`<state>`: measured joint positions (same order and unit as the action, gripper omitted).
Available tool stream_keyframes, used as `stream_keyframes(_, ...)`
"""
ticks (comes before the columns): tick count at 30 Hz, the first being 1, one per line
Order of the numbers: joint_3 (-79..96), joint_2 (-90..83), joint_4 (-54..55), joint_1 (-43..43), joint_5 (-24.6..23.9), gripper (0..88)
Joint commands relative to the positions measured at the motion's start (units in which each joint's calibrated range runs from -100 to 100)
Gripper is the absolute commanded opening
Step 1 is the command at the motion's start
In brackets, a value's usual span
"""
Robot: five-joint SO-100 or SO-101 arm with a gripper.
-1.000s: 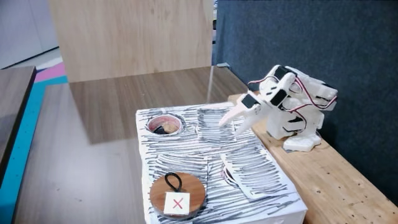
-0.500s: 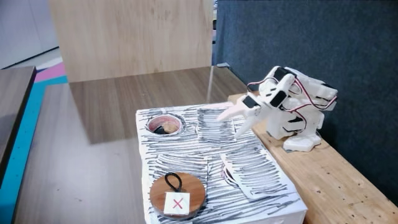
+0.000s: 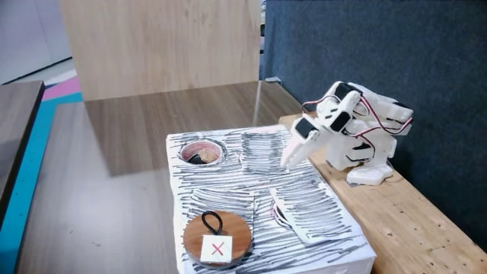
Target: Pick the brown debris from the hole.
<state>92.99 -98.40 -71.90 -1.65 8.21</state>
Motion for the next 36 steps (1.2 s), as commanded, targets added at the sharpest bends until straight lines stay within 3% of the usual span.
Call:
stream_keyframes(1,-0.23,-0.34,0.84,-0.18,0.51,21.8)
stream_keyframes(9,-0.23,-0.34,0.84,0.04,0.1,48.2)
stream_keyframes(15,-0.23,-0.34,0.84,0.33,0.05,49.4)
stream_keyframes(20,-0.23,-0.34,0.84,0.11,0.3,38.2)
stream_keyframes(28,-0.23,-0.34,0.84,-0.11,0.46,1.5)
stream_keyframes(36,-0.23,-0.34,0.84,-0.11,0.46,3.8)
